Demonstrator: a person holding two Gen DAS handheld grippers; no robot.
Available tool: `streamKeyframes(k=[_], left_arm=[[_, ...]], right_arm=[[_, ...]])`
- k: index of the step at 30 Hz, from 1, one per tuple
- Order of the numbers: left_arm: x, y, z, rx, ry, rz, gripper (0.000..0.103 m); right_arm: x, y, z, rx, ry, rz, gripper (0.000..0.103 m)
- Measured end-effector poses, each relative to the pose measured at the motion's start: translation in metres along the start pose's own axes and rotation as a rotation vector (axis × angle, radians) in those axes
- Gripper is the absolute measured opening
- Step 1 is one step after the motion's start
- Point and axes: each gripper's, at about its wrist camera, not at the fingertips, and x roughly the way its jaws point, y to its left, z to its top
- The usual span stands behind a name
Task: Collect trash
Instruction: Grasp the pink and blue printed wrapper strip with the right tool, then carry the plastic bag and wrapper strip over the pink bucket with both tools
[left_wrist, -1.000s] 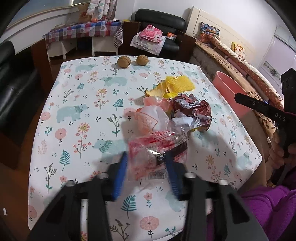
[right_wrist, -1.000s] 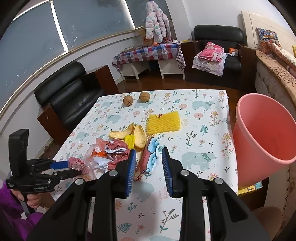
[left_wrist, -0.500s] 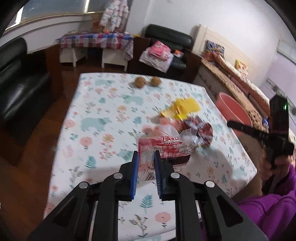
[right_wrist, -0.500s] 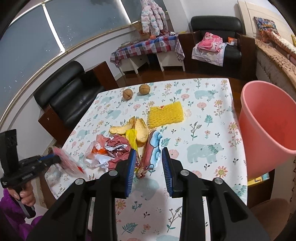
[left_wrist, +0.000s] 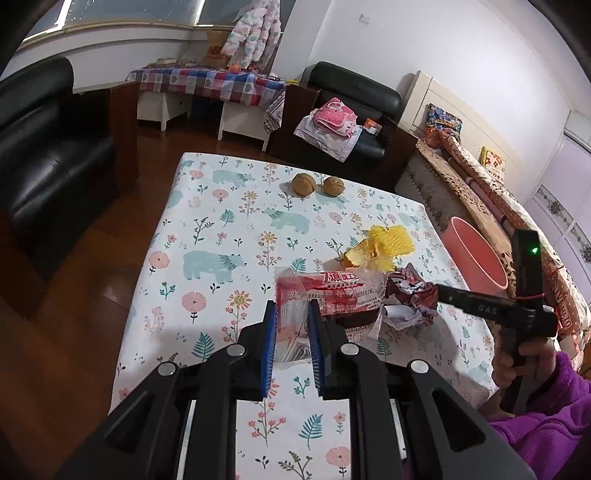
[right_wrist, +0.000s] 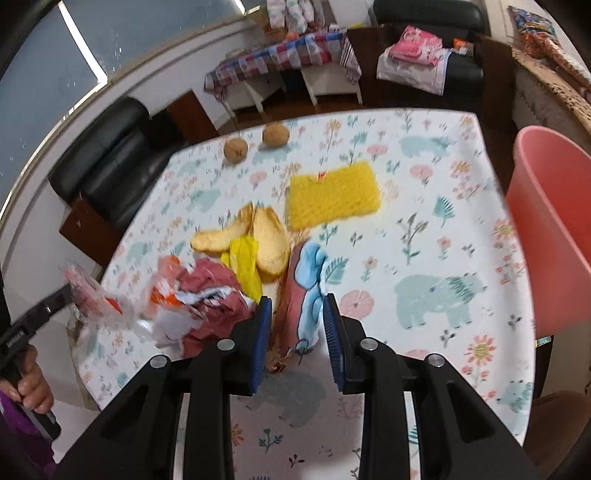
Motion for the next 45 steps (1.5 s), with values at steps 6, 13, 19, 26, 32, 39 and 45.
streamKeyframes(k=[6, 13, 19, 26, 32, 39, 45], left_arm=[[0.009, 0.0, 0.004, -0.015, 0.019, -0.007, 0.016], [0.01, -0.009, 0.017, -0.004, 0.0, -0.009, 0.016], [0.014, -0.024, 0.03, -0.002, -0.016, -0.024, 0.016], [0.012, -0.044, 0.049, -0.012, -0.057, -0.045, 0.016], [0.017, -0.065, 0.067, -0.013, -0.074, -0.078, 0.016], [0.033, -0.111, 0.084, 0.055, -0.077, -0.123, 0.016], [0.05, -0.149, 0.098, 0.088, -0.072, -0.179, 0.016]], right_arm=[[0.004, -0.005, -0.003, 0.013, 0.019, 0.031, 0.016], [-0.014, -0.009, -0.003, -0.013, -0.034, 0.028, 0.013], [-0.034, -0.022, 0.001, 0.009, -0.091, 0.033, 0.013], [-0.059, -0.043, 0.002, 0.036, -0.165, 0.015, 0.013], [-0.076, -0.06, 0.004, 0.059, -0.22, 0.004, 0.013], [-0.095, -0.082, 0.007, 0.099, -0.282, -0.015, 0.013], [-0.113, -0.11, 0.005, 0.152, -0.335, -0.052, 0.013]])
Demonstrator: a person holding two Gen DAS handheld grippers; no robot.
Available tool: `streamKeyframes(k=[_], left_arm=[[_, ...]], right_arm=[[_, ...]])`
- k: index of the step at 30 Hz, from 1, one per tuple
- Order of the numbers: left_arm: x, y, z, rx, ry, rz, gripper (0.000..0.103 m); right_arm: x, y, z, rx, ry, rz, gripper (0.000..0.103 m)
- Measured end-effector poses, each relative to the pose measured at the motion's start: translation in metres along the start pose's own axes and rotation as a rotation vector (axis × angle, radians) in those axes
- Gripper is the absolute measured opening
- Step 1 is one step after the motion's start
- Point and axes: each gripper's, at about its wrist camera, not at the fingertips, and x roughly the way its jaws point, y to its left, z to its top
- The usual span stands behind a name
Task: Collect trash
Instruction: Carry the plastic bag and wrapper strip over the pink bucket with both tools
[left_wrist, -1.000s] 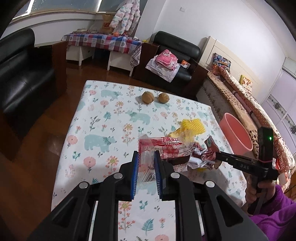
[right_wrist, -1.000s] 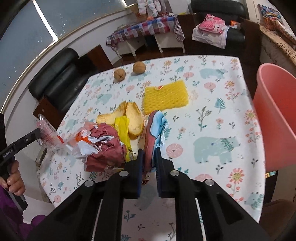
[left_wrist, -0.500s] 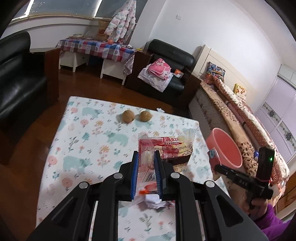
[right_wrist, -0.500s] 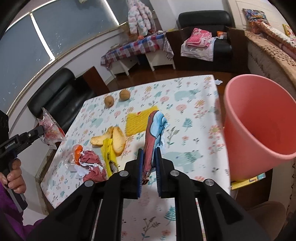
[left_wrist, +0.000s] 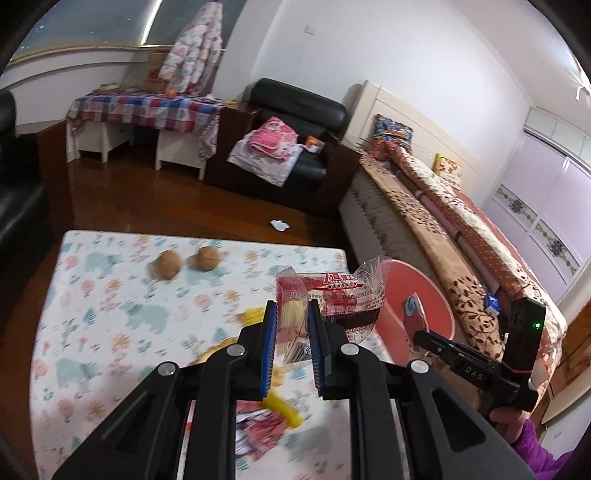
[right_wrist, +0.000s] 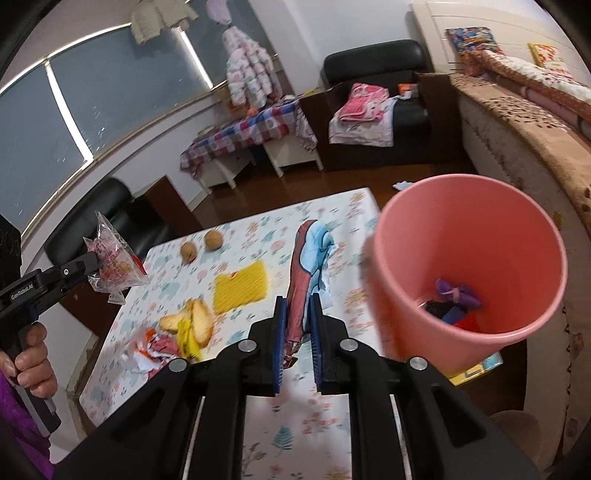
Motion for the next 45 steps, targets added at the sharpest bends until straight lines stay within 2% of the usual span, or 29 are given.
streamKeyframes(k=[12, 23, 31, 37, 45], left_arm=[[0.064, -0.079, 0.016, 0.084, 0.057, -0.09, 0.016], [0.125, -0.141, 0.014, 0.176, 0.124, -0.121, 0.016], [0.162, -0.166, 0.013, 0.208, 0.159, -0.109, 0.017], [0.192, -0.176, 0.006, 0.213, 0.213, -0.099, 0.017], [0.21, -0.182, 0.0, 0.217, 0.236, -0.089, 0.018]], right_arm=[[-0.024, -0.067, 0.008, 0.131, -0.087, -0.091, 0.013], [-0.022, -0.106, 0.006, 0.198, -0.096, -0.144, 0.013], [-0.016, -0.119, 0.007, 0.203, -0.093, -0.174, 0.013], [-0.01, -0.127, 0.005, 0.217, -0.078, -0.188, 0.013], [-0.004, -0.129, 0.005, 0.225, -0.072, -0.203, 0.013]])
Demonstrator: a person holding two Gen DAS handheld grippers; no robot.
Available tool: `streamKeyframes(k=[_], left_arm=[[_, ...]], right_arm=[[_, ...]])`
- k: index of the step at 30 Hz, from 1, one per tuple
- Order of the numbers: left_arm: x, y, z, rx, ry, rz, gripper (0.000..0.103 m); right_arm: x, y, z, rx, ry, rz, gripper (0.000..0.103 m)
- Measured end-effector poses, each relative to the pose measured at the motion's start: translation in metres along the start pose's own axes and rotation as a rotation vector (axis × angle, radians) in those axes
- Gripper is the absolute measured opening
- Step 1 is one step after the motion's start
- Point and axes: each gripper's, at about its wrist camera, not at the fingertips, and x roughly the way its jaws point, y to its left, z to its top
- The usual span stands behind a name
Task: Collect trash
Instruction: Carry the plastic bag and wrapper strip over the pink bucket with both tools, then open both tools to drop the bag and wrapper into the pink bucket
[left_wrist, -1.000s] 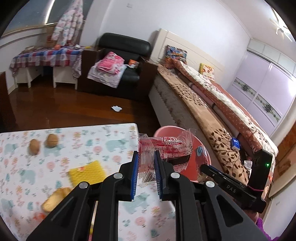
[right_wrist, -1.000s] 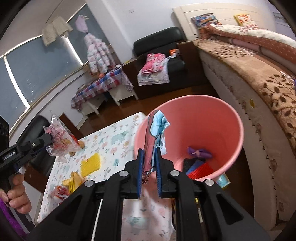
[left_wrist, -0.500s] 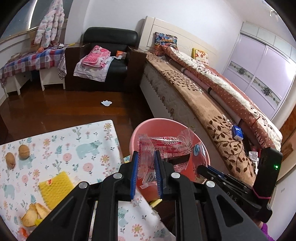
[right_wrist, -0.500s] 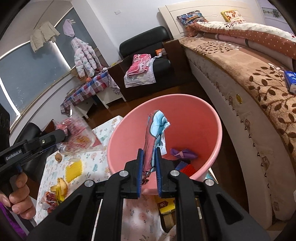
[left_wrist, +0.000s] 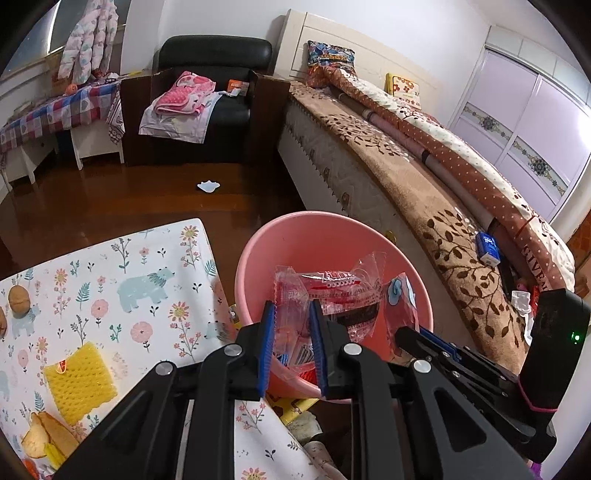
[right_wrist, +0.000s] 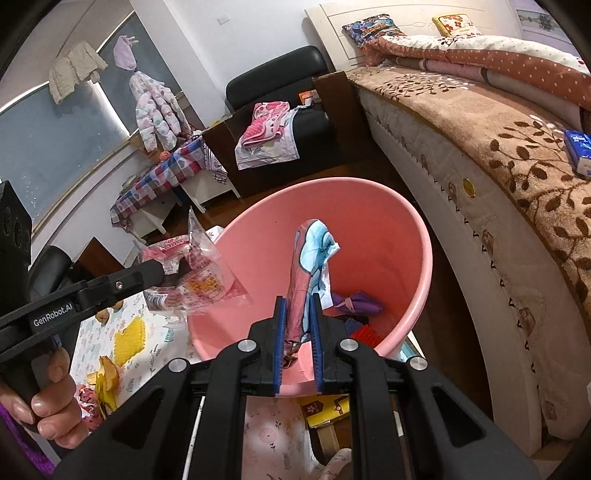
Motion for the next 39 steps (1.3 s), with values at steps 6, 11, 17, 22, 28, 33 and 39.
streamKeyframes(k=[6, 11, 17, 22, 28, 33, 39], left_arm=[[0.009, -0.006, 0.001, 0.001, 0.01, 0.0, 0.019], [0.012, -0.009, -0.001, 0.007, 0.011, -0.001, 0.024], [0.013, -0.015, -0.004, 0.018, 0.008, -0.01, 0.038], [0.006, -0.017, -0.004, 0.027, -0.012, -0.015, 0.039], [-0.009, -0.014, -0.007, 0.016, -0.03, -0.014, 0.042], [-0.024, -0.009, -0.015, 0.01, -0.045, -0.016, 0.044], [-0.048, 0.008, -0.024, -0.004, -0.069, 0.004, 0.045]], right_arm=[[0.001, -0.003, -0.003, 0.007, 0.001, -0.009, 0.013], [0.001, -0.004, -0.004, 0.008, -0.004, -0.027, 0.013], [0.005, -0.006, -0.005, 0.028, 0.015, -0.053, 0.015], [0.005, -0.01, -0.006, 0.041, 0.023, -0.056, 0.02], [0.0, -0.008, -0.006, 0.035, 0.017, -0.044, 0.032], [-0.006, 0.006, -0.005, -0.02, 0.0, -0.053, 0.032], [-0.015, 0.021, -0.004, -0.054, -0.019, -0.049, 0.032]])
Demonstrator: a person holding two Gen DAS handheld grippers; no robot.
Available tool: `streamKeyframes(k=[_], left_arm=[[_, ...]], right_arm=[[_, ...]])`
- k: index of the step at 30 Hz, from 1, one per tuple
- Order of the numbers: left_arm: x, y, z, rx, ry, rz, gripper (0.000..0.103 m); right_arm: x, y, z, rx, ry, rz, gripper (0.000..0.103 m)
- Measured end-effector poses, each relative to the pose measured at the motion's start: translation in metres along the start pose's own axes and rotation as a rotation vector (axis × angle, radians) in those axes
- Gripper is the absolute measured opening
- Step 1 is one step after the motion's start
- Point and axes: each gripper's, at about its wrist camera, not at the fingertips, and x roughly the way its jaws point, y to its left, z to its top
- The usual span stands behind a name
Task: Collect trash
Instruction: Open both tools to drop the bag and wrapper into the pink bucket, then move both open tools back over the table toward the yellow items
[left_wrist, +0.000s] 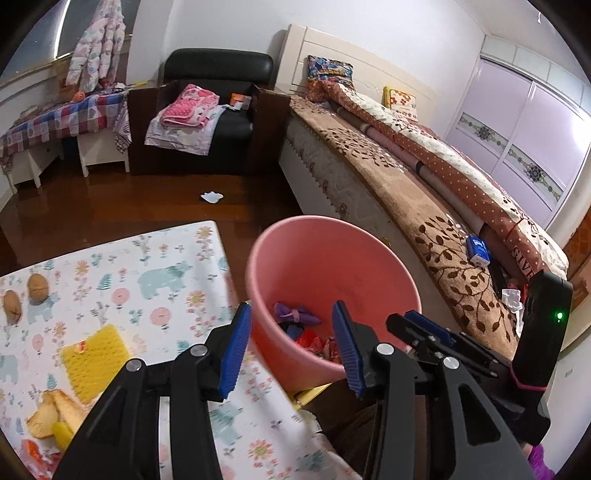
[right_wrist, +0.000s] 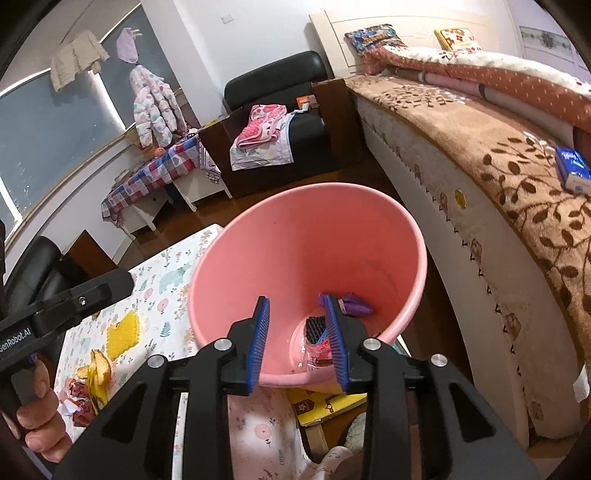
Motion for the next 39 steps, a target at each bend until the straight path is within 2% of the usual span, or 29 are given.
streamKeyframes(k=[6, 15, 22, 26, 30, 34, 36, 39], left_arm=[[-0.033, 0.035, -0.009, -0.03, -0.027, 0.036, 0.045], [-0.101, 0.124, -0.024, -0.092, -0.081, 0.2, 0.046], [-0.134, 0.193, -0.05, -0.197, -0.073, 0.325, 0.045], [-0.135, 0.217, -0.07, -0.252, -0.031, 0.325, 0.045], [-0.122, 0.219, -0.086, -0.23, 0.02, 0.309, 0.045], [-0.1, 0.22, -0.093, -0.203, 0.077, 0.291, 0.045], [-0.09, 0.22, -0.097, -0.192, 0.11, 0.282, 0.039], [-0.078, 0.222, -0.105, -0.198, 0.159, 0.257, 0.022]], right_arm=[[-0.012, 0.017, 0.0, -0.021, -0.038, 0.016, 0.032], [-0.023, 0.045, 0.005, -0.049, -0.08, 0.054, 0.032], [-0.014, 0.082, -0.006, -0.111, -0.019, 0.142, 0.032], [0.003, 0.111, -0.017, -0.155, 0.057, 0.209, 0.032], [0.021, 0.143, -0.032, -0.178, 0.14, 0.272, 0.032], [0.036, 0.163, -0.044, -0.195, 0.2, 0.287, 0.032], [0.042, 0.172, -0.05, -0.206, 0.224, 0.283, 0.032], [0.05, 0.178, -0.054, -0.206, 0.253, 0.284, 0.032]])
